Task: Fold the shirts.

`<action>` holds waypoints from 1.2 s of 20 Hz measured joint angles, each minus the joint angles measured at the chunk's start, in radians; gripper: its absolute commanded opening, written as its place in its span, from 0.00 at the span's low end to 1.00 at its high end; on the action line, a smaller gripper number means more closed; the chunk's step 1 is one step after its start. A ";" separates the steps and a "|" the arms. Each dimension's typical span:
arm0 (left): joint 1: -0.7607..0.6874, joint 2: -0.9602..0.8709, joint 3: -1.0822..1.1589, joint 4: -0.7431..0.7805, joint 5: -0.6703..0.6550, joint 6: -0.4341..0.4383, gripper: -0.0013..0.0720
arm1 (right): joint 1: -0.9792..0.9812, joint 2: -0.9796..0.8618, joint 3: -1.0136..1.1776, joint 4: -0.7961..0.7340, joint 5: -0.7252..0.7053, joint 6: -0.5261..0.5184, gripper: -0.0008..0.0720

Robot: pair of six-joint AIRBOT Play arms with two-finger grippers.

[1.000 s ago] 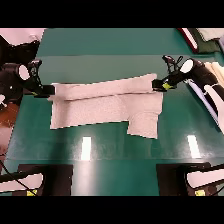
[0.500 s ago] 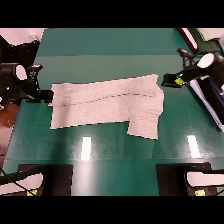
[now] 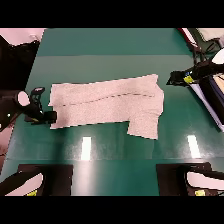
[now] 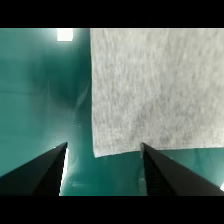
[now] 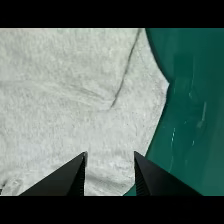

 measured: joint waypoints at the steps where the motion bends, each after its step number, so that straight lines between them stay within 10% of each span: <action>1: 0.000 0.005 -0.025 -0.011 0.017 -0.006 0.76 | 0.012 0.003 0.000 0.000 0.004 0.000 0.50; 4: 0.000 0.014 -0.069 -0.048 0.056 -0.016 0.76 | 0.040 0.005 0.000 0.000 0.007 0.000 0.50; 8: 0.000 0.019 -0.089 -0.073 0.097 -0.023 0.09 | 0.047 0.006 0.000 0.000 0.029 0.000 0.50; 9: 0.000 0.019 -0.090 -0.084 0.103 -0.023 0.05 | 0.045 0.007 0.000 0.000 0.040 0.000 0.50; 24: -0.002 0.039 0.030 -0.085 0.072 0.019 0.05 | 0.055 0.170 -0.498 0.010 0.073 -0.016 0.50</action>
